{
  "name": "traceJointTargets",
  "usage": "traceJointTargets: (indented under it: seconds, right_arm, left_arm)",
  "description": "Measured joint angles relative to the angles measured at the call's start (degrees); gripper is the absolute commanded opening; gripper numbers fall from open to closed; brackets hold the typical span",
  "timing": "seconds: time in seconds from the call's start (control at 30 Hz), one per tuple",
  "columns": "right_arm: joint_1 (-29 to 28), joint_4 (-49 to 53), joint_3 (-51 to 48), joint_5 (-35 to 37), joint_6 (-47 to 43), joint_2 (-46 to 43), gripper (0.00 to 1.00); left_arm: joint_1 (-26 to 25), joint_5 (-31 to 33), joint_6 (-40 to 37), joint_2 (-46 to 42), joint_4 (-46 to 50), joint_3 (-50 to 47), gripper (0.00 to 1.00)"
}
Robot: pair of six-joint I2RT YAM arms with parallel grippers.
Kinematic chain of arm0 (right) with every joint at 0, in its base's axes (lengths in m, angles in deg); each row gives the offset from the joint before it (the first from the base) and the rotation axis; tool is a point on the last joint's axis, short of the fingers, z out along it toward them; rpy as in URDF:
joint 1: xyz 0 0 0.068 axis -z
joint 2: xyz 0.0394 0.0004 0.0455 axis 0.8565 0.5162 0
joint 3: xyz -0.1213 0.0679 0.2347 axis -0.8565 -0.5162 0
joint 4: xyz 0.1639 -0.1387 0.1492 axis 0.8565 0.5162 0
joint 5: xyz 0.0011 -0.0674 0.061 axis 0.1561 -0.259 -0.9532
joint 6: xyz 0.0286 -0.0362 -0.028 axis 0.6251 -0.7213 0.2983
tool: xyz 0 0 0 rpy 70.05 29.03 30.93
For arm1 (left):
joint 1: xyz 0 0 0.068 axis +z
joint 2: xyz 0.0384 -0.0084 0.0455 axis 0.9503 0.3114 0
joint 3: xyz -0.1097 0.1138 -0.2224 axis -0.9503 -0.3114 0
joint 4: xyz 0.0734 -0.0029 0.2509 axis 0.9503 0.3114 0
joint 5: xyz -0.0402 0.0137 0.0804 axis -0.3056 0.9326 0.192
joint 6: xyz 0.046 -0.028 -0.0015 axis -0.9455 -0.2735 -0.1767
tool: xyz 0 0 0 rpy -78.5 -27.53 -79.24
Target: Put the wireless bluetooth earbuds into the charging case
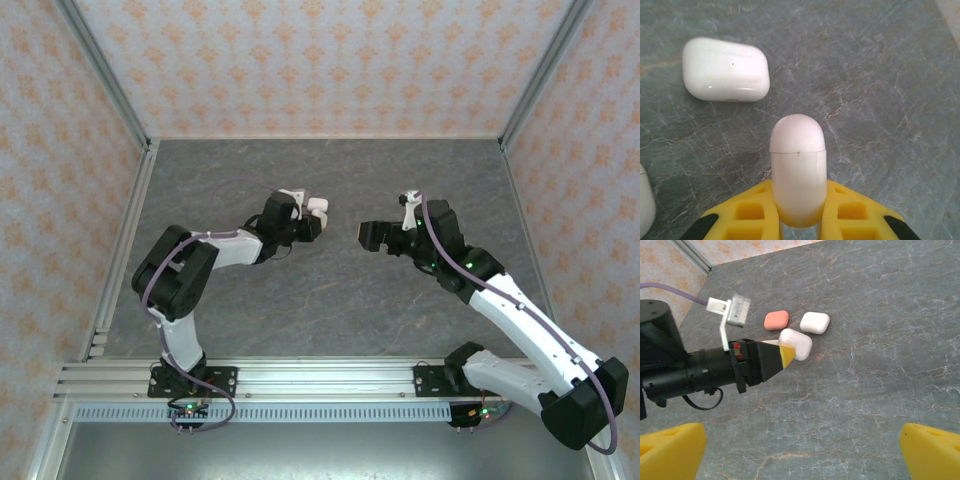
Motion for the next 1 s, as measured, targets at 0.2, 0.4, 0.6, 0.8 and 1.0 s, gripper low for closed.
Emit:
traceJointTargets:
  seconds: [0.2, 0.4, 0.6, 0.8, 1.0]
  right_arm:
    - [0.0, 0.0, -0.8, 0.2, 0.0, 0.0, 0.99]
    - [0.0, 0.0, -0.9, 0.7, 0.0, 0.0, 0.99]
    - [0.0, 0.0, -0.9, 1.4, 0.0, 0.0, 0.99]
    - [0.0, 0.1, -0.9, 2.6, 0.0, 0.0, 0.99]
    - [0.0, 0.3, -0.9, 3.3, 0.0, 0.0, 0.99]
  left_arm:
    - [0.0, -0.3, 2.1, 2.8, 0.0, 0.2, 0.06]
    - [0.0, -0.3, 2.4, 2.9, 0.0, 0.7, 0.15]
    - [0.0, -0.3, 2.4, 2.9, 0.2, 1.5, 0.22]
    - [0.0, -0.3, 2.4, 2.9, 0.5, 1.8, 0.36]
    - [0.0, -0.1, 2.3, 2.9, 1.1, 2.1, 0.44]
